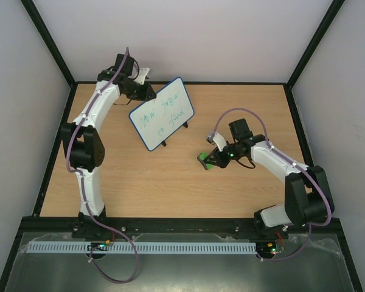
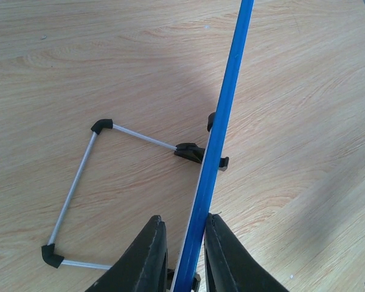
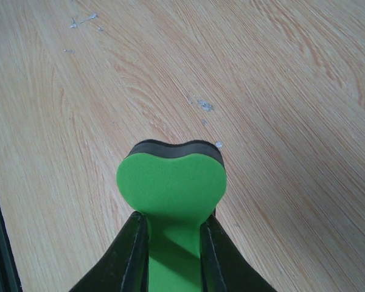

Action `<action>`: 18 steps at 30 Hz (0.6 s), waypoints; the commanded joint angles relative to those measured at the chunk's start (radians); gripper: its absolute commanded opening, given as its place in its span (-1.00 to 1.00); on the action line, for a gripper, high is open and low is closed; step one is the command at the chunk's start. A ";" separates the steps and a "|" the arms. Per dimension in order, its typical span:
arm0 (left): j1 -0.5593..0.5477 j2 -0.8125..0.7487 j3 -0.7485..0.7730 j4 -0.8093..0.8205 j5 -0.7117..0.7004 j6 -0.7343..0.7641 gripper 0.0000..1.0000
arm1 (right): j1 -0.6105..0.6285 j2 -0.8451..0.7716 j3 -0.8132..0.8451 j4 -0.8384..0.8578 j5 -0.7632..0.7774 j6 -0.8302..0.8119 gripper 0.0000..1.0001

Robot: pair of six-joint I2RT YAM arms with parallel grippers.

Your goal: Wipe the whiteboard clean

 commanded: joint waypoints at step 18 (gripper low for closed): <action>0.012 -0.008 -0.006 -0.099 0.001 -0.020 -0.60 | -0.002 0.034 0.017 -0.040 -0.031 -0.024 -0.95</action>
